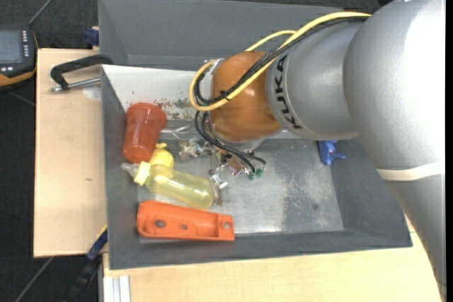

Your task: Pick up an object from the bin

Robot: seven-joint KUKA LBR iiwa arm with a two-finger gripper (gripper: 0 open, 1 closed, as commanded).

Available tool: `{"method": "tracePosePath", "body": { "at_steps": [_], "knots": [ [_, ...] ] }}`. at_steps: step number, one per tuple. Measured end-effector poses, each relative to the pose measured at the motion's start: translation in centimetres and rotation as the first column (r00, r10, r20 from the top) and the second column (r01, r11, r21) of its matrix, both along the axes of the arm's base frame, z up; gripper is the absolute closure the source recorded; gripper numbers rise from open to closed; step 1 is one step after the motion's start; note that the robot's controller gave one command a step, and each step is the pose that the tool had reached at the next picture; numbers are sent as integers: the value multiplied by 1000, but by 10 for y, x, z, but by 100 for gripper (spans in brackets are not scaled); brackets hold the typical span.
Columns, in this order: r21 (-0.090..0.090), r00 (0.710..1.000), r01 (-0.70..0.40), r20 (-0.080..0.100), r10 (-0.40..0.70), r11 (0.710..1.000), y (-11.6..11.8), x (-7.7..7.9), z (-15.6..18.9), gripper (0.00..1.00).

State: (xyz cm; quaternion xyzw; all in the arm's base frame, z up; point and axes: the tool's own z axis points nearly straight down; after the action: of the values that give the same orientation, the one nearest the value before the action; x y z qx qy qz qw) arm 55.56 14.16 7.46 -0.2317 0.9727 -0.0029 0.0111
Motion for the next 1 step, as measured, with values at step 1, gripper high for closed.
{"method": "tracePosePath", "body": {
  "at_steps": [1],
  "knots": [
    [-3, 990, -142, 0, 142, 990, -15, -54, -4, 100]
  ]
}}
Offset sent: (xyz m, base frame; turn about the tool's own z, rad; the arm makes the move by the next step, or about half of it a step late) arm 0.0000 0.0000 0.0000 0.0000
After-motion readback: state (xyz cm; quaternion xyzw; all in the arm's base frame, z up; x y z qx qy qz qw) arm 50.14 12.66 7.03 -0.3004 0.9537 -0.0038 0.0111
